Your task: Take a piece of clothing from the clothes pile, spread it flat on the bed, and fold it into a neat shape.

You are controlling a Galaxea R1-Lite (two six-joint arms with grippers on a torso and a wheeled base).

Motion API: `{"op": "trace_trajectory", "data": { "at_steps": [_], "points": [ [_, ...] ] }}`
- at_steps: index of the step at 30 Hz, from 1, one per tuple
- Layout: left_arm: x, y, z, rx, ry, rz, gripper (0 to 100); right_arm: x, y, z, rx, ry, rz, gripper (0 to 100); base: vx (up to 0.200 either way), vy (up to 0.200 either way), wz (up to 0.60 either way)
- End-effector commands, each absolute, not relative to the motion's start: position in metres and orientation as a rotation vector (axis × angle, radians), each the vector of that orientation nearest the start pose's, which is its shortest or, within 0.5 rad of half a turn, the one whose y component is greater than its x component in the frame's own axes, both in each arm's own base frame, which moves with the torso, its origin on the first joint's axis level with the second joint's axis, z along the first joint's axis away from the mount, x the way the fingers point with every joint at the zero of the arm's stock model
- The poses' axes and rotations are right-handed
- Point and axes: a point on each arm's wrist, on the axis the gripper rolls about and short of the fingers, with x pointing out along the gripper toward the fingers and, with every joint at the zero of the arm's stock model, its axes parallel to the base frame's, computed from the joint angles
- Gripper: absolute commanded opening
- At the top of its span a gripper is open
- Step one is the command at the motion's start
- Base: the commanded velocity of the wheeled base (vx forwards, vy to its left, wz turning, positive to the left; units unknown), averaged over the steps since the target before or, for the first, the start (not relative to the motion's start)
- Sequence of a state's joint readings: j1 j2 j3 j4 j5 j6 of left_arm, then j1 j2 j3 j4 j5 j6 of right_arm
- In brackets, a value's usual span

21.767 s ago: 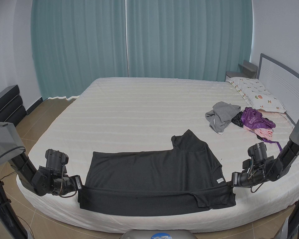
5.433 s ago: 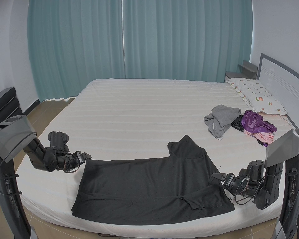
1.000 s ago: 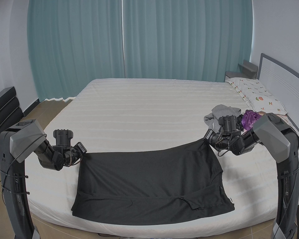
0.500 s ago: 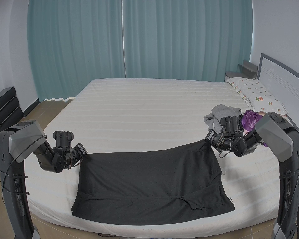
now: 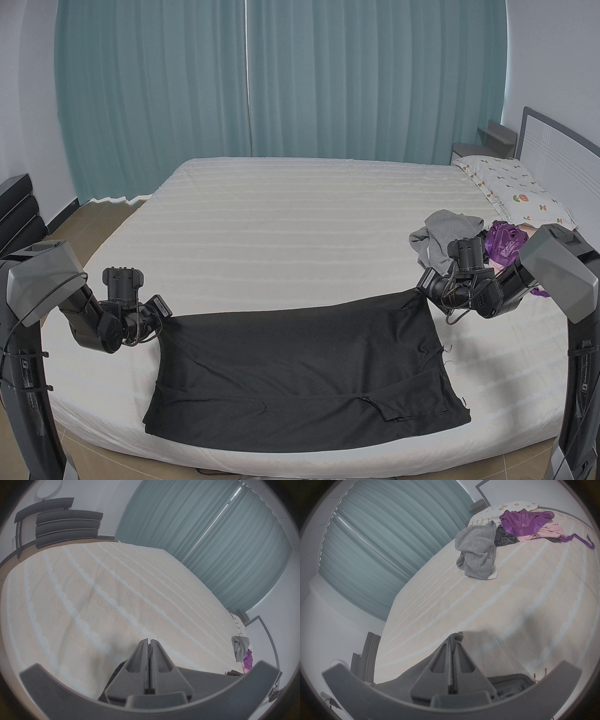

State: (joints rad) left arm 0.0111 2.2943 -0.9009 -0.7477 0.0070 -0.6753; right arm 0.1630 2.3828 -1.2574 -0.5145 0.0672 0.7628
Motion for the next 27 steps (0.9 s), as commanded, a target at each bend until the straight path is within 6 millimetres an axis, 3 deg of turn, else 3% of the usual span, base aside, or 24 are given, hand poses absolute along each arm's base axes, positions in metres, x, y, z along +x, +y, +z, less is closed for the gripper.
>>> {"op": "trace_trajectory", "data": {
  "at_steps": [1, 7, 19, 27],
  "points": [
    [0.377, 0.004, 0.008, -0.630, 0.628, 0.230, 0, 0.430, 0.073, 0.033, 0.709, 0.669, -0.006, 0, 0.000, 0.000, 0.00],
    [0.362, 0.004, 0.011, -0.603, 0.651, 0.226, 0, 0.412, 0.069, 0.036, 0.717, 0.728, 0.010, 0, 0.000, 0.000, 0.00],
    [0.336, 0.006, 0.002, -0.581, 0.731, 0.244, 0, 0.371, 0.056, 0.024, 0.669, 0.841, 0.003, 0, 0.000, 0.000, 0.00],
    [0.301, 0.003, -0.016, -0.514, 0.847, 0.240, 0, 0.339, 0.053, 0.008, 0.609, 0.922, 0.036, 0, 0.000, 0.000, 0.00]
  ]
}}
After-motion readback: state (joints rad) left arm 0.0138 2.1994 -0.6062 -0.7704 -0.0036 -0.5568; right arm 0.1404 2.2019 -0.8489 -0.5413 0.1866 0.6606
